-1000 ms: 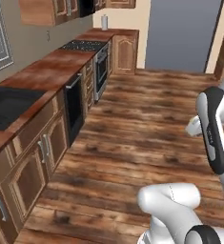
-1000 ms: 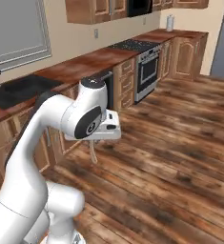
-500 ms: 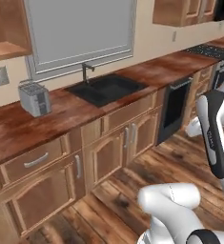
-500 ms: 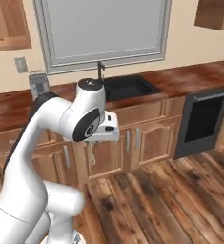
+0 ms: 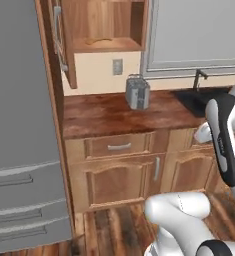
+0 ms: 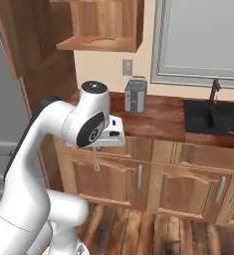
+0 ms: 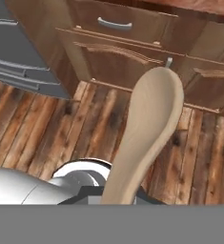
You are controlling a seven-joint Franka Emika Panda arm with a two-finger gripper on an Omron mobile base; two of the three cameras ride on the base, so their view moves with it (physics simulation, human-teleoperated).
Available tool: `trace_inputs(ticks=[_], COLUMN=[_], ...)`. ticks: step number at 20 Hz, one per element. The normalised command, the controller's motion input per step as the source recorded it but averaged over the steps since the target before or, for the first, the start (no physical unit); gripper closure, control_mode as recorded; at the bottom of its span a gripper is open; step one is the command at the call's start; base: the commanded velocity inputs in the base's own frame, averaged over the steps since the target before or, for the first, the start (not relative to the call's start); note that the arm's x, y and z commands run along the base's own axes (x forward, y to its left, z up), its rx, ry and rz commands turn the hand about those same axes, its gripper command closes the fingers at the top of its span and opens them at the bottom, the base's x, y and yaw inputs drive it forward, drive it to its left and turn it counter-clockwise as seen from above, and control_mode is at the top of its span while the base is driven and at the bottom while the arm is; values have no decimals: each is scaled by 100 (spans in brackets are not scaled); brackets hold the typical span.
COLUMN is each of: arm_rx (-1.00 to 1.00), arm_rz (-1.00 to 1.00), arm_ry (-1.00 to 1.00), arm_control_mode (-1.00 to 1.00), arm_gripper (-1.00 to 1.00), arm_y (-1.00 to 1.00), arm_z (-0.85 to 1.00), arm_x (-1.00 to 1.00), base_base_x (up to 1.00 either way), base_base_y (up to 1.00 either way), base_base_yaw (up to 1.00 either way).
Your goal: Organize the utensils by type. Pick up the wooden spoons from the counter and place them in the open cabinet. Then pick up the metallic utensils from the counter and place them in the open drawer.
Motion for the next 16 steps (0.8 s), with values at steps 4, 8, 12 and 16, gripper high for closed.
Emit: trace_inputs(ticks=[4,8,12,16], arm_rx=[0,0,0,0], arm_rz=[0,0,0,0], arm_ry=[0,0,0,0], arm_control_mode=[100,100,100,100], arm_gripper=[100,100,100,100], arm_y=[0,0,0,0], arm_z=[0,0,0,0], arm_x=[0,0,0,0], base_base_x=[82,96,84,72], base_base_y=[2,-12,-7,0], base_base_yaw=[63,31,9,3])
